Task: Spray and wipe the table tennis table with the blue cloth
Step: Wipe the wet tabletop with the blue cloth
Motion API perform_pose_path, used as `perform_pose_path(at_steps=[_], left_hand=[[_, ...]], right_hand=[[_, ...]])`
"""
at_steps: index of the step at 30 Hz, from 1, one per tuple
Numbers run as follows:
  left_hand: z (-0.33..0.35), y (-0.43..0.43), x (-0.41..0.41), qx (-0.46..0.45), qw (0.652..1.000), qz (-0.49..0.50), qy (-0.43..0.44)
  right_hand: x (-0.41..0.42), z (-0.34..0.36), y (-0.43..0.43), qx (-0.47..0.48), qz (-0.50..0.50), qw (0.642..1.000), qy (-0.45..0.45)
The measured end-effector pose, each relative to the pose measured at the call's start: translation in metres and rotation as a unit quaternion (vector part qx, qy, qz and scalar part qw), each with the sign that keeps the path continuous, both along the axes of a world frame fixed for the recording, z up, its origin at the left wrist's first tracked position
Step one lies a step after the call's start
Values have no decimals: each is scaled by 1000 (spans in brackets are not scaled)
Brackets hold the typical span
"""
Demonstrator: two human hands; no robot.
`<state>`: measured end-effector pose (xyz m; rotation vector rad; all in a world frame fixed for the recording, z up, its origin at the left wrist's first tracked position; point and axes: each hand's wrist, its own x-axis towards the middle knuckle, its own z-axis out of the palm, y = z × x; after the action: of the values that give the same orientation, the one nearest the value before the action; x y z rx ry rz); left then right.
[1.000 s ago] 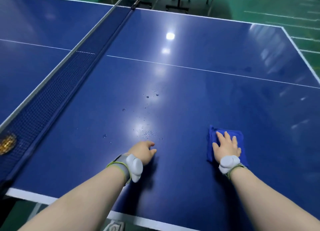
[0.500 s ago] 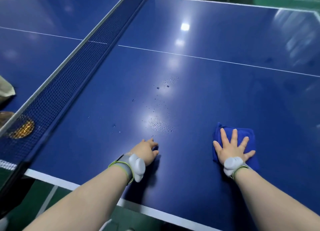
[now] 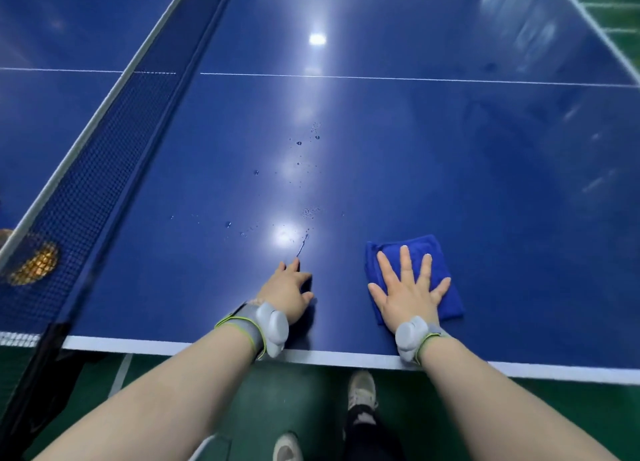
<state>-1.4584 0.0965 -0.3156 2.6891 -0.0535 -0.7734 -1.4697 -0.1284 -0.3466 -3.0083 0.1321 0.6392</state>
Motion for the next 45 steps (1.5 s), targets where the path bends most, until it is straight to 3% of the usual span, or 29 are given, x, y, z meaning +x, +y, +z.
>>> perform_pose_path(at_steps=[6, 12, 17, 23, 29, 35, 41, 45], left_hand=[[-5, 0, -15, 19, 999, -14, -26], [0, 7, -28, 13, 1000, -12, -21], [6, 31, -39, 21, 999, 34, -12], [11, 51, -51, 18, 998, 61, 2], [12, 67, -59, 22, 998, 55, 16], [9, 79, -68, 1, 999, 50, 15], [16, 92, -73, 12, 997, 72, -5], [15, 102, -73, 20, 996, 83, -12]], right_hand=[[-36, 1, -37, -2, -111, 994, -4], [-62, 4, -92, 2, -270, 963, 5], [-60, 5, -95, -7, -307, 952, 8], [-54, 4, -35, 0, -237, 972, 5], [-58, 3, 51, 14, -63, 998, -1], [-67, 0, 96, 5, 109, 994, 17], [-64, 4, 83, 1, 102, 995, 14], [-54, 4, 60, 18, -27, 999, 12]])
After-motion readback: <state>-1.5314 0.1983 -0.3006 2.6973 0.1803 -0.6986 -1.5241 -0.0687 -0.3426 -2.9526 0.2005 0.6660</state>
